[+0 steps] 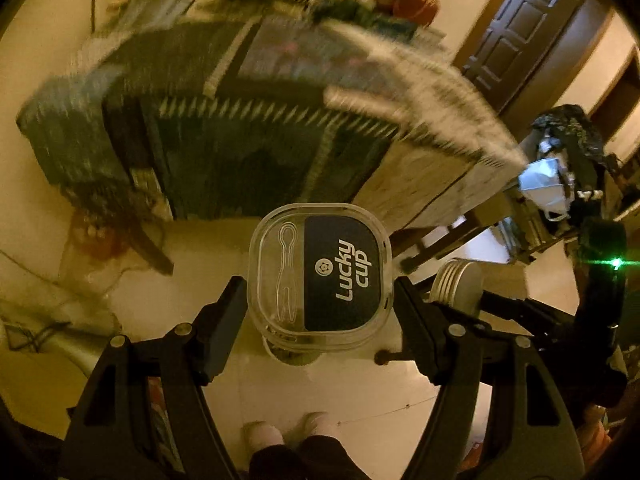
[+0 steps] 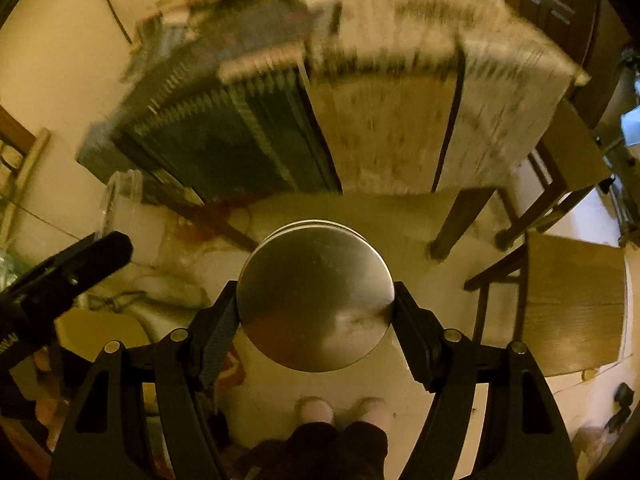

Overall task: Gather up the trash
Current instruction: 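Carry the silver lid and Lucky Cup container down toward the floor bowl, then open the right gripper to drop the silver lid while the left drops the Lucky Cup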

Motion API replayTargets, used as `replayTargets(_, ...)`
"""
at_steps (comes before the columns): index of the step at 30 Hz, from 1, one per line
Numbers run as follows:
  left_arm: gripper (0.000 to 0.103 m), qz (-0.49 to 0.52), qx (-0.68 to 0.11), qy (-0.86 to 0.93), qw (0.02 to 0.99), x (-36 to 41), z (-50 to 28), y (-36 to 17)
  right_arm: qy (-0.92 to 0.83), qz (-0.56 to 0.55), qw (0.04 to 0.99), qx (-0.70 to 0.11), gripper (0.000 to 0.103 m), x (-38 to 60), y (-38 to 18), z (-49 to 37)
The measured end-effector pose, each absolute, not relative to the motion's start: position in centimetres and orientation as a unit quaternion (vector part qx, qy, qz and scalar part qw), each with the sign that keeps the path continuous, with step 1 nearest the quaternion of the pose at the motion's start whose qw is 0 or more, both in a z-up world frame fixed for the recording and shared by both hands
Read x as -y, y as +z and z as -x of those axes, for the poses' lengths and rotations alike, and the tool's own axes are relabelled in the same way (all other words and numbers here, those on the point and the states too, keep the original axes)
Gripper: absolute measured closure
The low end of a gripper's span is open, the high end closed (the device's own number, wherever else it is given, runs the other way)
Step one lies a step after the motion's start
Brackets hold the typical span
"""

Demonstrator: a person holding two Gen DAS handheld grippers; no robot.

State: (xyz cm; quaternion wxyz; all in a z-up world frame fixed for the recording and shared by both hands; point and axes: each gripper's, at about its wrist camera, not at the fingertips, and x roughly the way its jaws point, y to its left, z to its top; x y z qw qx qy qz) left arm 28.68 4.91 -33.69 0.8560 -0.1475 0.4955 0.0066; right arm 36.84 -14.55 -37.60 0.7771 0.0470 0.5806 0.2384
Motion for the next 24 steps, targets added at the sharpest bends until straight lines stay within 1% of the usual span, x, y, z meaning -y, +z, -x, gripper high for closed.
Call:
replayTargets(4,0.030,0.156,-0.513,0.024,0.844,-6.3,-29.1,-39.3,0.242,-0.029,0.759,-0.604,0.033,13.2,-44.1,-37.6)
replayTargets(8,0.030,0.167,-0.530,0.039,0.830,-7.8,-29.3,-44.5,0.250,-0.006,0.747,-0.616,0.033,11.3,-49.0,-38.0)
replayTargets(13,0.030,0.175,-0.549,0.056,0.816,-9.1,-29.3,-50.2,0.273,-0.010,0.749,-0.603,0.033,9.8,-53.1,-37.8)
replayTargets(17,0.030,0.184,-0.568,0.063,0.800,-9.7,-29.4,-54.3,0.282,-0.038,0.722,-0.631,0.032,9.2,-56.9,-38.2)
replayTargets(20,0.030,0.184,-0.578,0.059,0.793,-9.5,-29.5,-56.2,0.264,-0.046,0.705,-0.656,0.032,9.3,-59.0,-38.3)
replayTargets(24,0.030,0.181,-0.592,0.047,0.784,-8.7,-30.0,-58.2,0.261,-0.058,0.699,-0.663,0.032,10.0,-60.1,-38.2)
